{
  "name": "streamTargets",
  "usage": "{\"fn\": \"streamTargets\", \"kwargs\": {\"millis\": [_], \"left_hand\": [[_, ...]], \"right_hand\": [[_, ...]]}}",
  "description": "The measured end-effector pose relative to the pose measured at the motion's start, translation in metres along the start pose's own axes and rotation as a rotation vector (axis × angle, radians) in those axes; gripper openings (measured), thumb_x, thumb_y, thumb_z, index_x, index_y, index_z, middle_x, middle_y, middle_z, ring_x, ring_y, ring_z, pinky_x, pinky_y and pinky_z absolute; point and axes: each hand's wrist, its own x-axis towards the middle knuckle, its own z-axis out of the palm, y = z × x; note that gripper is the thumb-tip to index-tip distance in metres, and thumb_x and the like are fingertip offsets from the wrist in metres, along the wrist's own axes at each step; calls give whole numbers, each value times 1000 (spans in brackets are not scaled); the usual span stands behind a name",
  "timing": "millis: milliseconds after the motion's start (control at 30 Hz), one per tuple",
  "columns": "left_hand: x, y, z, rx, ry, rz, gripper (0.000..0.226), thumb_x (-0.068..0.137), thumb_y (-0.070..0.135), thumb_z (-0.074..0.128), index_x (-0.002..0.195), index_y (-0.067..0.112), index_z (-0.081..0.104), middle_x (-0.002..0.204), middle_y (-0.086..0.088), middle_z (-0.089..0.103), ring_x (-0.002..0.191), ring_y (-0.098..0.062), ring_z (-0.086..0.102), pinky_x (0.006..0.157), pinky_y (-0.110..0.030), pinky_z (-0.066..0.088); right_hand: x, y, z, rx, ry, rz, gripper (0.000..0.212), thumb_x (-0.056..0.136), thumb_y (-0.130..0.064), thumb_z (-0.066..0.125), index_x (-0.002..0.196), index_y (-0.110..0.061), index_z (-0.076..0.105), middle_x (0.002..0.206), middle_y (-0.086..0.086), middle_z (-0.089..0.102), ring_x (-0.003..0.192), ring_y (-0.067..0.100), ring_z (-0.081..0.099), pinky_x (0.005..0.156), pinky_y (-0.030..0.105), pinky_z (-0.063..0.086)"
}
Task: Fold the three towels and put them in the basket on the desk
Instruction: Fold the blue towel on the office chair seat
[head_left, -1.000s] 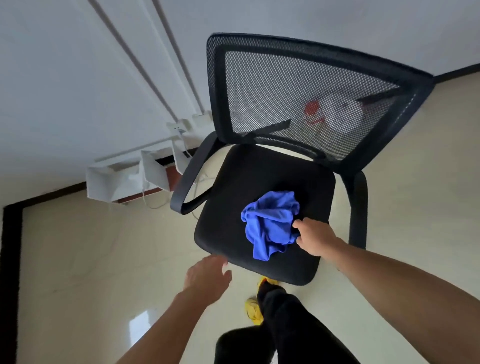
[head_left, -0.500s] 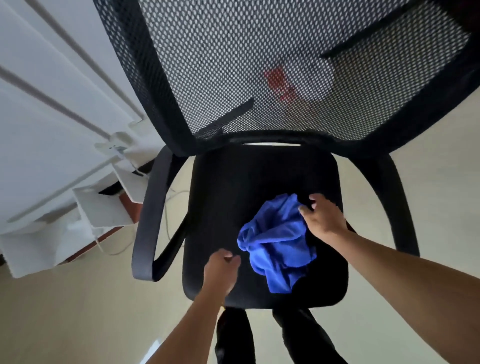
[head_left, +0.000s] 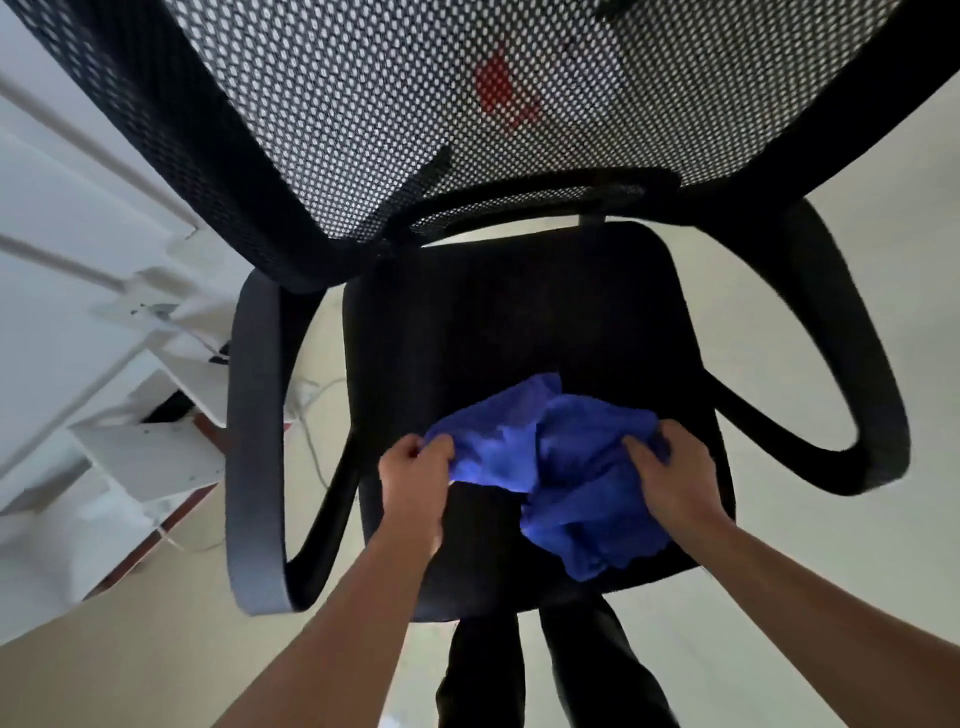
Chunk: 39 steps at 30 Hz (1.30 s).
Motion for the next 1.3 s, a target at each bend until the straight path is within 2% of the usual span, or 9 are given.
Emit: {"fn": "streamTargets", "kwargs": {"millis": [200, 333, 433, 567, 667, 767, 967, 1100, 1300], "left_hand": [[28, 70, -22, -54, 101, 154, 11, 83, 2, 55, 83, 13, 52, 78, -9, 55, 65, -22, 56, 49, -26, 49], [42, 70, -17, -12, 130, 120, 21, 85, 1, 60, 97, 15, 50, 78, -9, 57, 50, -17, 50, 41, -22, 40], [38, 48, -18, 27, 132, -61, 24, 83, 27, 71, 93, 10, 57, 81, -12, 62, 55, -20, 55, 50, -27, 44], [19, 15, -6, -18, 49, -266, 43, 80, 52, 69, 92, 11, 63, 84, -9, 68, 71, -23, 63, 62, -32, 49], [19, 13, 9, -76, -42, -262, 35, 83, 48, 68, 95, 15, 66, 86, -7, 71, 75, -20, 67, 67, -32, 51], [28, 25, 20, -118, -65, -206, 27, 84, 39, 70, 97, 16, 67, 83, -2, 71, 77, -15, 66, 72, -31, 50], [34, 32, 29, -73, 38, -91, 4, 88, 15, 61, 84, 16, 60, 87, -7, 65, 73, -19, 62, 66, -32, 49], [17, -2, 15, -89, 178, -116, 16, 85, 10, 60, 71, 10, 53, 75, -11, 58, 69, -27, 57, 58, -32, 47], [7, -34, -2, -6, 167, -121, 16, 68, 13, 64, 77, 8, 51, 79, -11, 49, 69, -22, 48, 59, -32, 44]], "right_hand": [[13, -5, -31, -10, 189, -48, 16, 96, -16, 51, 113, -17, 52, 95, 0, 59, 86, 27, 56, 76, 37, 44], [30, 13, -29, -405, -78, 79, 27, 93, -18, 52, 121, -18, 52, 107, 12, 65, 98, 36, 61, 75, 37, 42], [37, 10, -28, -634, -248, 141, 40, 89, -26, 53, 128, -21, 50, 120, 11, 62, 110, 35, 58, 83, 38, 44], [58, -26, -10, -408, -15, -29, 42, 90, -39, 53, 128, -23, 55, 125, 6, 62, 115, 33, 56, 94, 45, 46], [75, -51, 11, -444, -202, -32, 50, 85, -52, 61, 126, -24, 55, 119, 3, 63, 111, 30, 60, 87, 38, 48], [73, -57, 27, -508, -355, -80, 22, 82, -32, 67, 100, -21, 66, 93, 1, 68, 91, 26, 66, 73, 33, 50], [26, -20, 13, -137, -114, -386, 12, 89, -16, 64, 78, -14, 59, 53, -6, 52, 55, 10, 53, 54, 16, 37], [-2, 29, -7, -121, -3, -281, 16, 94, -25, 62, 80, -17, 57, 70, -6, 55, 65, 16, 55, 63, 31, 41], [2, 47, -5, -251, -286, 58, 22, 87, -28, 61, 68, -18, 59, 63, -3, 64, 64, 22, 62, 66, 43, 52]]}}
